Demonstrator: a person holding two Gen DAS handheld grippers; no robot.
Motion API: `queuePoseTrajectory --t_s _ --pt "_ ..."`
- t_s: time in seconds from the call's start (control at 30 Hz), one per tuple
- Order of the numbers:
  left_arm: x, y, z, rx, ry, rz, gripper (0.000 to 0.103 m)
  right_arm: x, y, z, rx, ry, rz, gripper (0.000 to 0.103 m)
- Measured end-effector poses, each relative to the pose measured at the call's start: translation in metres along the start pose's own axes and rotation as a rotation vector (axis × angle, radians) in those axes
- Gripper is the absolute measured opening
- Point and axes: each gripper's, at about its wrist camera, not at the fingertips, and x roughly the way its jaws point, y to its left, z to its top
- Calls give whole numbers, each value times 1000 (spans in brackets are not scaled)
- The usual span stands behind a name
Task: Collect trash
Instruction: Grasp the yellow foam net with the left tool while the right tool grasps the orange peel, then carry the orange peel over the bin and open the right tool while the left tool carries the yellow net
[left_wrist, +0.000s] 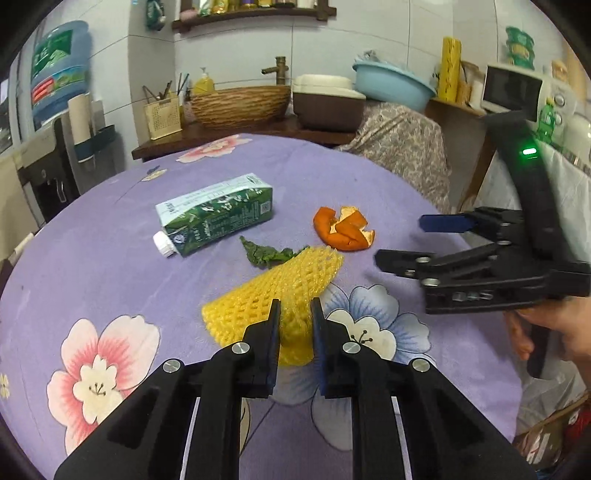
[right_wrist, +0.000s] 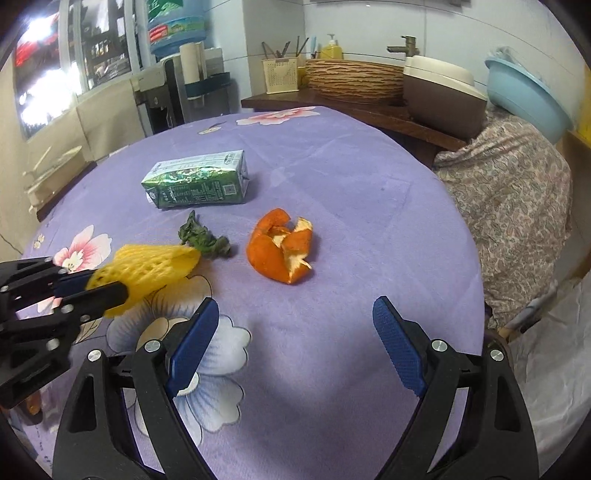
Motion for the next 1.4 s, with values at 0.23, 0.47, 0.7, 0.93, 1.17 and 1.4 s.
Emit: queuePoseTrajectory --t_s 0.23,0.47,0.7,0.93,1.17,1.4 --pt "-39 6 -8 -32 -59 -29 16 28 6 20 -19 45 -16 78" --pt "-52 0 -20 -25 -50 -53 16 53 11 28 -30 93 -12 46" --pt "-43 -18 -29 -17 -18 -80 16 41 12 22 -52 52 -11 25" --pt "-41 -38 -27 -7 -20 -109 16 18 4 5 -76 -13 -11 23" --pt "-36 -68 -21 17 -19 -149 16 -23 -20 -18 -69 -76 -17 23" --pt "-28 -115 -10 67 -28 -220 16 -70 -66 -52 -27 -120 -71 23"
